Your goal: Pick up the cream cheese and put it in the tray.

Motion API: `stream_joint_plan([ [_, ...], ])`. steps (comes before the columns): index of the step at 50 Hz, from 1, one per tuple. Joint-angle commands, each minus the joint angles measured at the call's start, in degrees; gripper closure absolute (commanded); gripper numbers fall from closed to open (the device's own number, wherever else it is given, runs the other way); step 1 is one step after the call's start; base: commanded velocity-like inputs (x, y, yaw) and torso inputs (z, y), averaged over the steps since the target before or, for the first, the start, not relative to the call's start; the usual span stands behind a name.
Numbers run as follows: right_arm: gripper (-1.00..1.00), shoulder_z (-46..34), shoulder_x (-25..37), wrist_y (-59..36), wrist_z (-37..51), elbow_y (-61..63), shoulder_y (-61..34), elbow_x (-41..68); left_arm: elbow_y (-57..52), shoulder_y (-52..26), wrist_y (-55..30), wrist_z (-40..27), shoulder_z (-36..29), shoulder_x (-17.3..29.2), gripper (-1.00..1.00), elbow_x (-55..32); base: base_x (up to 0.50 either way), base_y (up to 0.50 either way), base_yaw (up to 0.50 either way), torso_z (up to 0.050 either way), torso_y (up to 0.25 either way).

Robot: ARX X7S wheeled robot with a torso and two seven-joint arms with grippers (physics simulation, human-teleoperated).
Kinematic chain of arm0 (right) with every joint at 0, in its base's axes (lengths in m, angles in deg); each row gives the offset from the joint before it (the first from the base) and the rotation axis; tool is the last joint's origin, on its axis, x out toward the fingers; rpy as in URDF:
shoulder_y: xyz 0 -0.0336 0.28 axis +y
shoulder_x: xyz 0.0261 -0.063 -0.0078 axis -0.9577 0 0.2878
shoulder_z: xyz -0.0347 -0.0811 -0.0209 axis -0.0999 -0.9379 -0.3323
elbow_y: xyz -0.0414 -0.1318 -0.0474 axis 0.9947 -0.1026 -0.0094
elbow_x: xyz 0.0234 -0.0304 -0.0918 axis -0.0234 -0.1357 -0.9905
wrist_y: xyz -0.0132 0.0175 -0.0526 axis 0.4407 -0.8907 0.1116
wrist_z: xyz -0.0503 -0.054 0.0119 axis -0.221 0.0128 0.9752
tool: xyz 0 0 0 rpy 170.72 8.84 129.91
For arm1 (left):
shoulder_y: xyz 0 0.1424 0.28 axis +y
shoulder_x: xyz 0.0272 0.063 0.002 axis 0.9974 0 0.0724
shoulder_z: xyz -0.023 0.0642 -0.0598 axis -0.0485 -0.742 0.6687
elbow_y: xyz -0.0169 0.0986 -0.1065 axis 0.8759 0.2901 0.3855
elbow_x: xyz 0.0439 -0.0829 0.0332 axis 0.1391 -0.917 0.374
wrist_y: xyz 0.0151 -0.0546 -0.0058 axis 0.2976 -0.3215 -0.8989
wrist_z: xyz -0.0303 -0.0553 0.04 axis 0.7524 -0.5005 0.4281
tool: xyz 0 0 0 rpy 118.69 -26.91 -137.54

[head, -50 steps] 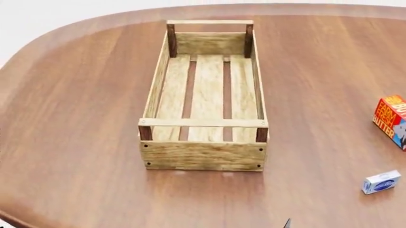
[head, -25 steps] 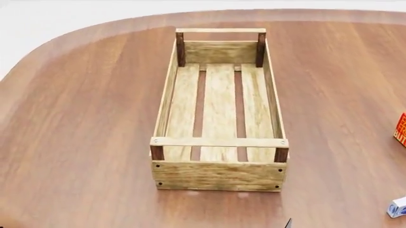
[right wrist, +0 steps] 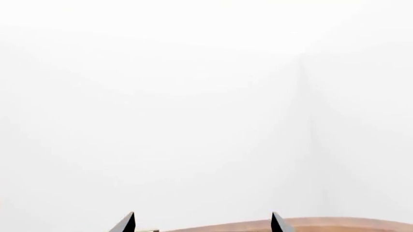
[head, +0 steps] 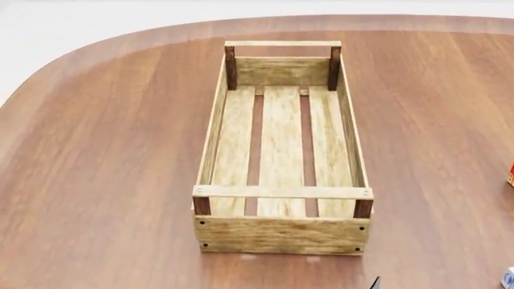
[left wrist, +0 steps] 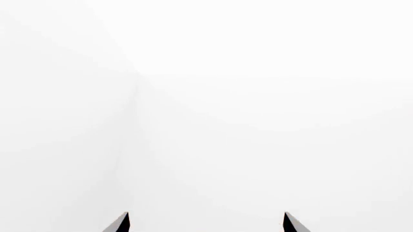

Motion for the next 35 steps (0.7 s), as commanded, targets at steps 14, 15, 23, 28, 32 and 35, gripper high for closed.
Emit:
stream_joint_plan([
  [14, -1.00, -0.7, 0.7, -0.8, 0.7, 0.2, -0.2, 0.7, -0.1, -0.1, 0.0, -1.1, -0.6, 0.5, -1.00, 0.5, 0.08, 0.00, 0.00, 0.000, 0.000],
  [15, -1.00, -0.8, 0.7, -0.8, 0.7, 0.3, -0.2, 0.6, 0.0, -0.1, 0.0, -1.1, -0.7, 0.6, -1.00, 0.3, 0.10, 0.00, 0.00, 0.000, 0.000],
  [23, -1.00, -1.0, 0.9, -0.6, 1.0, 0.4, 0.0, 0.1, 0.0, -0.2, 0.1, -1.5, -0.9, 0.8, -1.00, 0.4, 0.11, 0.00, 0.00, 0.000, 0.000],
  [28, -1.00, -1.1, 1.0, -0.6, 1.2, 0.4, 0.0, 0.3, 0.0, -0.1, 0.2, -1.7, -1.0, 1.0, -1.00, 0.5, 0.13, 0.00, 0.00, 0.000, 0.000],
  [32, -1.00, -1.2, 1.1, -0.6, 1.3, 0.5, 0.0, 0.4, -0.1, -0.1, 0.1, -1.8, -1.1, 1.0, -1.00, 0.5, 0.14, 0.00, 0.00, 0.000, 0.000],
  [35, -1.00, -1.3, 1.2, -0.7, 1.3, 0.4, -0.1, 0.7, 0.0, -0.2, 0.0, -1.9, -1.2, 1.1, -1.00, 0.6, 0.15, 0.00, 0.00, 0.000, 0.000],
])
